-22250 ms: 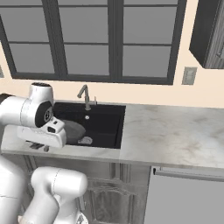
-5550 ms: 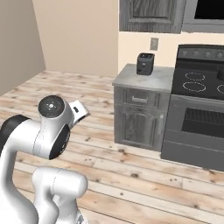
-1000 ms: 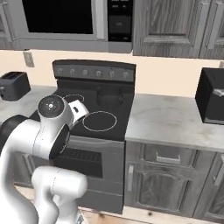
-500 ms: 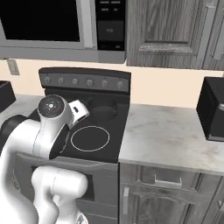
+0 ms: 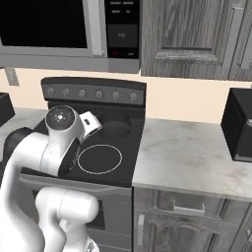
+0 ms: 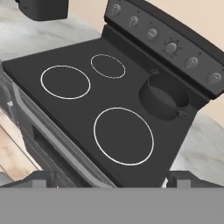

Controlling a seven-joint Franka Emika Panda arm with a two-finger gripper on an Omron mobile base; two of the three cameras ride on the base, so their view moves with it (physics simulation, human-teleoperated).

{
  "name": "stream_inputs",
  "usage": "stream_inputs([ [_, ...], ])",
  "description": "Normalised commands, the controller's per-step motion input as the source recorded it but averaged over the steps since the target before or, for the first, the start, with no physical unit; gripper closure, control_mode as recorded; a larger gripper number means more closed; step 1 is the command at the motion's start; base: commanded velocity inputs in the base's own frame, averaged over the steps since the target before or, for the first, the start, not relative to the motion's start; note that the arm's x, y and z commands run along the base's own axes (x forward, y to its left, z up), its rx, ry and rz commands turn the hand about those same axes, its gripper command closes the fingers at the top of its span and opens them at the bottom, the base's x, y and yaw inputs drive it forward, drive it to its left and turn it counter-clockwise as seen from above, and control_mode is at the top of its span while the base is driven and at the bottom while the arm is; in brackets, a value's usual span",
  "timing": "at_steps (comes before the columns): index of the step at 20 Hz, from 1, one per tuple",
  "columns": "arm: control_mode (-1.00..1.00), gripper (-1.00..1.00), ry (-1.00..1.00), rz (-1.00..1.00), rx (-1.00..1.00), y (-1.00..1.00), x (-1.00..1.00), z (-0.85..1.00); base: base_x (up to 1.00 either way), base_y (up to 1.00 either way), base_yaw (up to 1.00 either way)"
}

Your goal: Move the pot and pan from the stove into the sink.

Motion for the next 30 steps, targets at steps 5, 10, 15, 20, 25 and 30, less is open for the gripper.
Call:
stream_inputs([
  [5,-1.00,-1.00,0.02,0.00,0.01,0.00,0.49,-0.07,0.00,0.00,0.00],
  [10,-1.00,-1.00,0.01,0.00,0.02,0.00,0.38,-0.04,0.00,0.00,0.00],
  [15,-1.00,-1.00,0.00,-0.01,0.00,0.06,0.45,-0.06,0.00,0.00,0.00],
  [20,-1.00,-1.00,-0.09,-0.03,-0.05,0.19,0.37,-0.07,0.00,0.00,0.00],
  [25,-1.00,-1.00,-0.23,-0.04,-0.08,0.21,0.07,-0.09,0.00,0.00,0.00],
  [30,-1.00,-1.00,-0.14,-0.04,-0.05,0.17,0.16,-0.06,0.00,0.00,0.00],
])
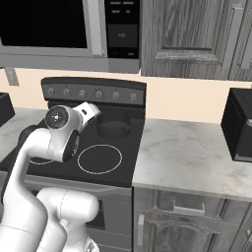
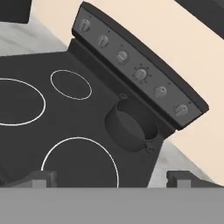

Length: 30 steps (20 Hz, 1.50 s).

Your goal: Move the pot and pan from the stove into the sink.

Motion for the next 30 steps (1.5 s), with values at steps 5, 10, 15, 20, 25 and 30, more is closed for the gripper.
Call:
stream_inputs([
  [5,-1.00,-1.00,-0.09,-0.10,-0.08,0.23,0.22,-0.03,0.00,0.00,0.00],
  [10,-1.00,-1.00,0.00,-0.11,-0.12,0.26,0.21,-0.07,0.00,0.00,0.00],
  [15,-1.00,-1.00,0.03,-0.01,-0.09,0.04,0.03,-0.05,0.00,0.00,0.00],
  [20,-1.00,-1.00,0.01,0.00,-0.06,0.07,0.03,-0.05,0.00,0.00,0.00],
  [25,-1.00,-1.00,0.08,0.00,-0.10,0.06,0.25,-0.16,0.00,0.00,0.00],
  [30,-1.00,-1.00,0.09,0.00,-0.05,0.01,0.38,-0.11,0.00,0.00,0.00],
])
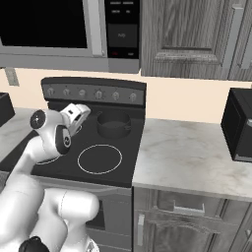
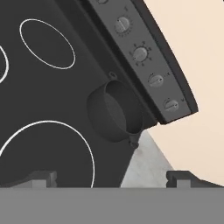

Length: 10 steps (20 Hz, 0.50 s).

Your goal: Move the pot and pan from the stove into the sink.

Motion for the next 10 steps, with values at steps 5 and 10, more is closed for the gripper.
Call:
stream_inputs([
  [5,-1.00,-1.00,0.05,0.00,-0.02,0.00,0.43,-0.10,0.00,0.00,0.00],
  [10,-1.00,-1.00,0.00,0.00,-0.02,0.00,0.31,-0.19,0.00,0.00,0.00],
])
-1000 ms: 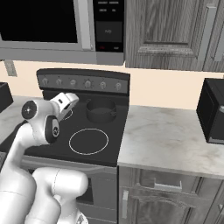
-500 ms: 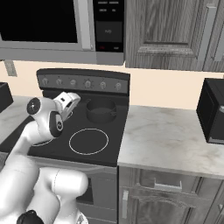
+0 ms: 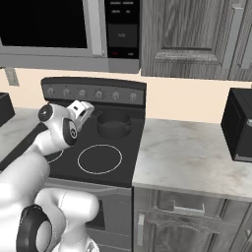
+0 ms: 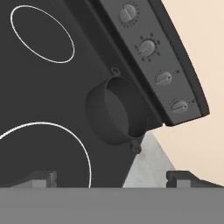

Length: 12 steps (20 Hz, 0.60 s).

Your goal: Move the pot and pan from the stove into the sink.

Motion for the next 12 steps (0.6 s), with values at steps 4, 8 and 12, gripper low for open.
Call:
stream_inputs([
  [4,-1.00,-1.00,0.00,0.00,0.00,0.00,0.32,-0.13,0.00,0.00,0.00],
  [8,-1.00,-1.00,0.01,0.00,0.00,0.00,0.50,-0.12,0.00,0.00,0.00],
  [12,-1.00,-1.00,0.07,0.00,0.00,0.00,0.52,-0.10,0.00,0.00,0.00],
])
